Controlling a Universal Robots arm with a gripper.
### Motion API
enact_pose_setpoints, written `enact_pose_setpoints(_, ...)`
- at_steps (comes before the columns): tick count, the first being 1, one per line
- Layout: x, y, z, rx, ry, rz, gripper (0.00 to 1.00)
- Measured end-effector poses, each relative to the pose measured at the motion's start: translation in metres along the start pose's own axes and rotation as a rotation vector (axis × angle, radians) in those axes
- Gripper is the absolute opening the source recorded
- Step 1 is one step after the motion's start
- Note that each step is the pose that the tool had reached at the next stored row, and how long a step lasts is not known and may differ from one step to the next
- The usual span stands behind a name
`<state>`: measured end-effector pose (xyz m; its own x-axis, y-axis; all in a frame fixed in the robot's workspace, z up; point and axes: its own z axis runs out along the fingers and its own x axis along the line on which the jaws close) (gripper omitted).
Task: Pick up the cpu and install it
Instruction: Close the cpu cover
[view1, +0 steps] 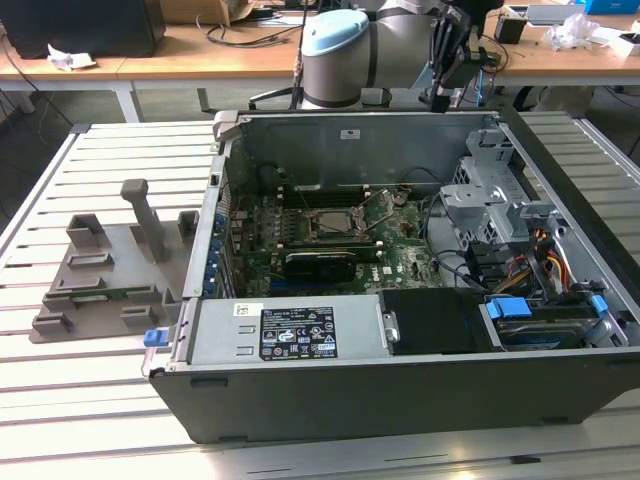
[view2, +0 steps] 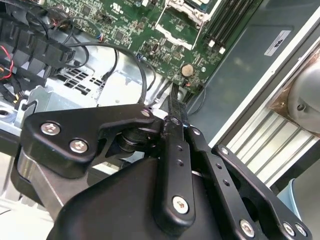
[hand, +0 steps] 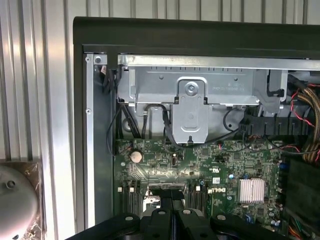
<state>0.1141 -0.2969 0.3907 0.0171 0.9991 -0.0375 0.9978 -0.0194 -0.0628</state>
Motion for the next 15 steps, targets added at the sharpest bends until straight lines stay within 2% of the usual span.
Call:
enact_pose_setpoints(8, 0.0003, 0.0118, 0.0008, 0.0001, 0.0001, 0.000, 0.11)
enact_pose_setpoints(11, 0.0004, 0.0126, 0.0060, 0.0004, -0.0001, 0.000, 0.11)
enact_pose_setpoints(15, 0.0009, 0.0133, 0.0169, 0.0006, 0.0018, 0.000, 0.11)
